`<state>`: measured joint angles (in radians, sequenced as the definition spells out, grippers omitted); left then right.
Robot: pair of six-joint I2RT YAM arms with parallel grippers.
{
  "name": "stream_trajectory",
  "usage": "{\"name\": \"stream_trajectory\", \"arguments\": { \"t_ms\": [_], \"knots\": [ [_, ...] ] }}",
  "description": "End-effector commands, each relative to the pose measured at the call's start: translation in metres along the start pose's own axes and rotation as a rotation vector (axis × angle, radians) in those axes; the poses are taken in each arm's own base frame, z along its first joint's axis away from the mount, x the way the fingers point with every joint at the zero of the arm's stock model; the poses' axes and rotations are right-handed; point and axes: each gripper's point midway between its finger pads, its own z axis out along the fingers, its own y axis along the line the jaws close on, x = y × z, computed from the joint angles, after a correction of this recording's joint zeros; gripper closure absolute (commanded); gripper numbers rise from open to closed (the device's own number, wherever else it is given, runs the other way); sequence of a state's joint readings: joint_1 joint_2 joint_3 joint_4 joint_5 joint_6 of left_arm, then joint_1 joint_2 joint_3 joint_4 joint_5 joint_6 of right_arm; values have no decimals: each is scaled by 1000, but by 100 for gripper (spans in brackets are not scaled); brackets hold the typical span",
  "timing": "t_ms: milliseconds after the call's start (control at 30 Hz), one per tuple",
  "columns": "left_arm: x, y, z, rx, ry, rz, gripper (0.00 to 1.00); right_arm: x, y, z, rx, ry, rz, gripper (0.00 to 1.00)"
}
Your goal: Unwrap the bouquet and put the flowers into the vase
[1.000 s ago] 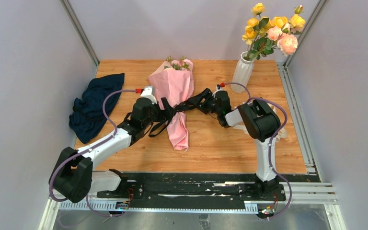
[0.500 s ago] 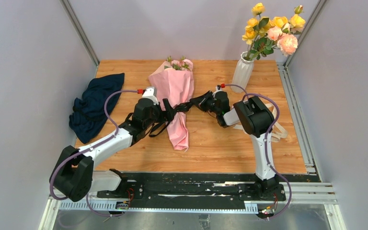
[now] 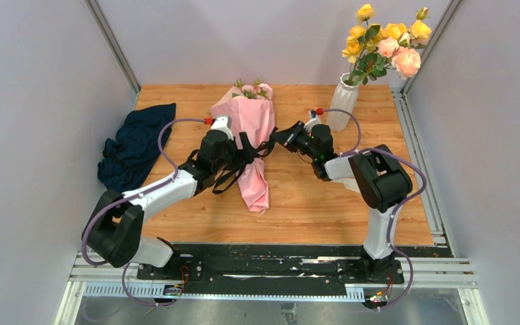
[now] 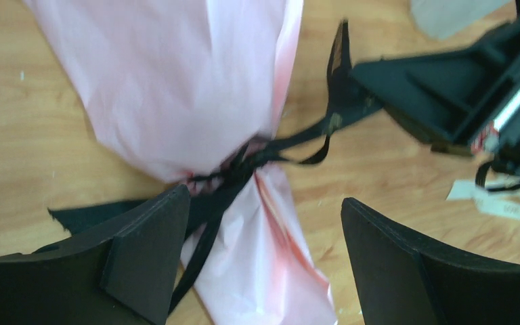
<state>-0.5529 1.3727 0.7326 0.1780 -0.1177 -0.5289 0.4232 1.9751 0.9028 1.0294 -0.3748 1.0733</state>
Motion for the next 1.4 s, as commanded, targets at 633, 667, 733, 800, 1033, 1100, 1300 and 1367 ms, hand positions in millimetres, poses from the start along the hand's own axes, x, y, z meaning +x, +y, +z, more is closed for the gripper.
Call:
{"name": "stream_trajectory", "arguments": {
  "t_ms": [633, 667, 733, 800, 1033, 1100, 1300, 1367],
  "knots": [
    [6, -3, 143, -117, 86, -53, 12, 63, 12, -31, 40, 95, -237, 100],
    [12, 4, 144, -127, 96, -59, 12, 62, 8, -36, 59, 86, -238, 100],
    [21, 17, 146, -141, 111, -78, 12, 62, 4, -47, 84, 62, -243, 100],
    [27, 25, 147, -148, 124, -86, 12, 62, -4, -59, 117, 37, -251, 100],
    [33, 37, 150, -161, 142, -74, 12, 76, -31, -94, 197, 23, -259, 100],
    [34, 37, 151, -155, 145, -75, 12, 78, -33, -99, 204, 26, -266, 100],
    [37, 38, 155, -148, 154, -73, 13, 73, -34, -129, 236, -12, -308, 100],
    [36, 37, 155, -142, 151, -70, 13, 63, -22, -145, 237, -43, -339, 100]
  ]
}}
